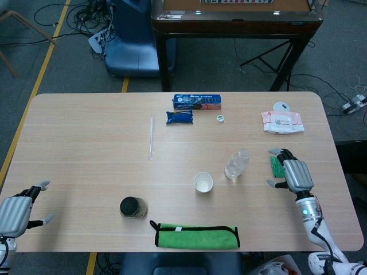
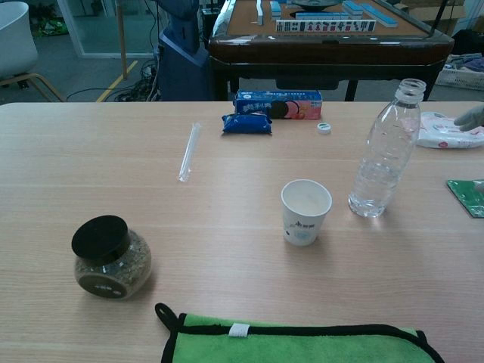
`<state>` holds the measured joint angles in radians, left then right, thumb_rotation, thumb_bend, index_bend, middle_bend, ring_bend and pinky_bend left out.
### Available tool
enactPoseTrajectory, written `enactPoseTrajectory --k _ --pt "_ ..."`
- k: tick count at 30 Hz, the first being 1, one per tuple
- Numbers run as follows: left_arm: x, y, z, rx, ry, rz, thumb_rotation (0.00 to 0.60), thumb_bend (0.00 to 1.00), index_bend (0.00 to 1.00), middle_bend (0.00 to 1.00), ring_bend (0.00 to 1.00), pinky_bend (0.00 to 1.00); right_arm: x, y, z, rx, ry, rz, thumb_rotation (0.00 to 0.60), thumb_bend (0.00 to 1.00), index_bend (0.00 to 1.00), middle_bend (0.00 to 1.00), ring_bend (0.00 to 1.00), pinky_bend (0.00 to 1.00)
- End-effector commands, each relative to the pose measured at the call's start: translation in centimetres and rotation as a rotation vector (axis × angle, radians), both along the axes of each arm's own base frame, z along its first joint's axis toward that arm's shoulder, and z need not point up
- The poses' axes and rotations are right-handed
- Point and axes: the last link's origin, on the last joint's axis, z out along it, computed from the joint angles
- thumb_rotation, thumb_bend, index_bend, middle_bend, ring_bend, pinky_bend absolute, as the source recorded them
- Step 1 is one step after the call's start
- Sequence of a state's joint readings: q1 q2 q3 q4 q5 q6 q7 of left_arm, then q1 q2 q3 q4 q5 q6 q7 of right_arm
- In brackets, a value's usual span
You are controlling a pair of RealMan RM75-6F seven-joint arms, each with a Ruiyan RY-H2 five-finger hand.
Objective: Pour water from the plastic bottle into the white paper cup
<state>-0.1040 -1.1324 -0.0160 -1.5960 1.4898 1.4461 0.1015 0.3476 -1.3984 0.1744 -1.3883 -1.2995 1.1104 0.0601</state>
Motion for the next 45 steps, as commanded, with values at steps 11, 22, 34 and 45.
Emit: enactPoseTrajectory --k 11,22,34,45 --pt "0.0 -0.3 0.3 0.003 0.004 0.010 0.600 0.04 0.19 0.34 0.42 0.58 1.8 -2.0 -3.5 0.023 -0.139 0.070 0.600 0.00 0.22 0.18 0.13 0.36" --pt "0.0 -0.4 0.2 -0.004 0.008 0.022 0.600 0.04 0.20 0.34 0.42 0.58 2.3 -2.9 -5.6 0.067 -0.209 0.087 0.600 0.00 0.22 0.19 0.13 0.36" --pt "0.0 -0.4 0.4 -0.003 0.006 0.026 0.600 0.04 0.20 0.34 0.42 0.58 2.5 -3.9 -7.3 0.101 -0.231 0.129 0.600 0.00 0.22 0.20 0.13 0.33" --pt "0.0 -0.4 0.5 -0.002 0.004 0.036 0.600 0.04 0.20 0.34 0.42 0.58 2.7 -4.5 -8.5 0.144 -0.262 0.146 0.600 0.00 0.22 0.20 0.13 0.32"
